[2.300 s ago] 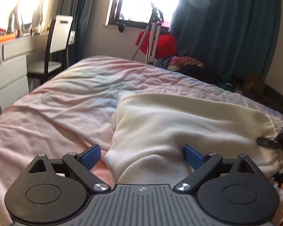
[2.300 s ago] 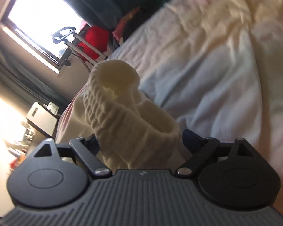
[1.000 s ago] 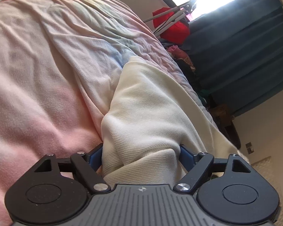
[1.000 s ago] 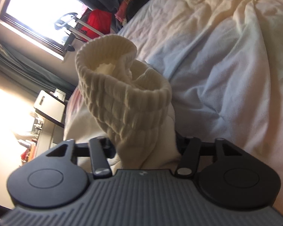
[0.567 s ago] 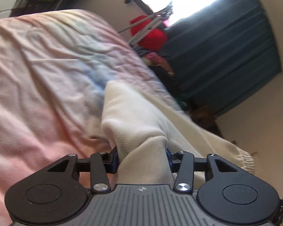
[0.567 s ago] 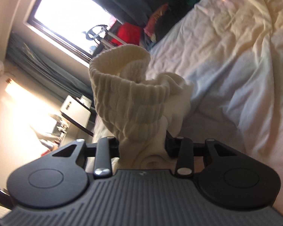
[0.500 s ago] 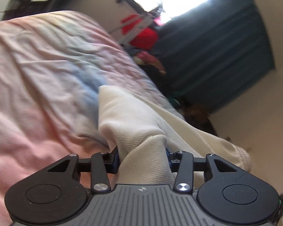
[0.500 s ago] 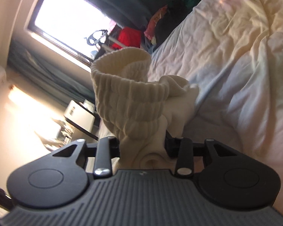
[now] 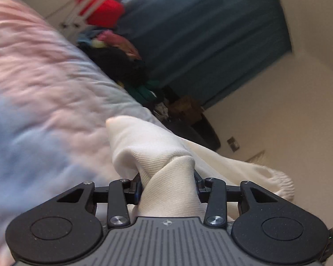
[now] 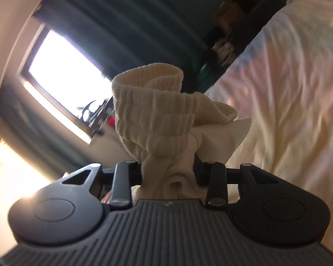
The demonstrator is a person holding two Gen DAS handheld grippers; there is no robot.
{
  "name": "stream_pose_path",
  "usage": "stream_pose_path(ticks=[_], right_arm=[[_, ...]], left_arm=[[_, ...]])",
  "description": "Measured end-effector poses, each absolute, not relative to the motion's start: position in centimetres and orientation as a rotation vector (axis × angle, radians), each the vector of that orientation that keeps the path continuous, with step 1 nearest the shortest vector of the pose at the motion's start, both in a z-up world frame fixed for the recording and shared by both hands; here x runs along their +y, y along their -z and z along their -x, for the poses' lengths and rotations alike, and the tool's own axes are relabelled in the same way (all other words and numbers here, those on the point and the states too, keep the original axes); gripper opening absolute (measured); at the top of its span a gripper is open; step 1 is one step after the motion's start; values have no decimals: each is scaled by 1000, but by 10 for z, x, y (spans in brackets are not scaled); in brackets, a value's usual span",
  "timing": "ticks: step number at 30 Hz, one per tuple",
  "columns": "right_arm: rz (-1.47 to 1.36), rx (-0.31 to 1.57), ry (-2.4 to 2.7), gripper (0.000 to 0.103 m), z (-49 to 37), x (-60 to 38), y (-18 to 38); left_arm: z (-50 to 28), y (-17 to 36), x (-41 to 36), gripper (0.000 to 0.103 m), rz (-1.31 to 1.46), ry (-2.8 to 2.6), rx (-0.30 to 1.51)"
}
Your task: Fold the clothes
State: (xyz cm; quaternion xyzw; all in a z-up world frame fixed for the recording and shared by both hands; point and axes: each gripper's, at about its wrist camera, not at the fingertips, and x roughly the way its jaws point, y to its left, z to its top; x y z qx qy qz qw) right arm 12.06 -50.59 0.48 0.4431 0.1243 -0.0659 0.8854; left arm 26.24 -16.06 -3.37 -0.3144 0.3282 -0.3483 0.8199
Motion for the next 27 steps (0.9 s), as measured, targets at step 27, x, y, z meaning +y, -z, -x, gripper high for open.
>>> stream_pose_path(ticks=[27], right_arm=[[-1089,496,428,46,-126,-561,137]], left_arm=[[-304,98,-251,68,130,745,750]])
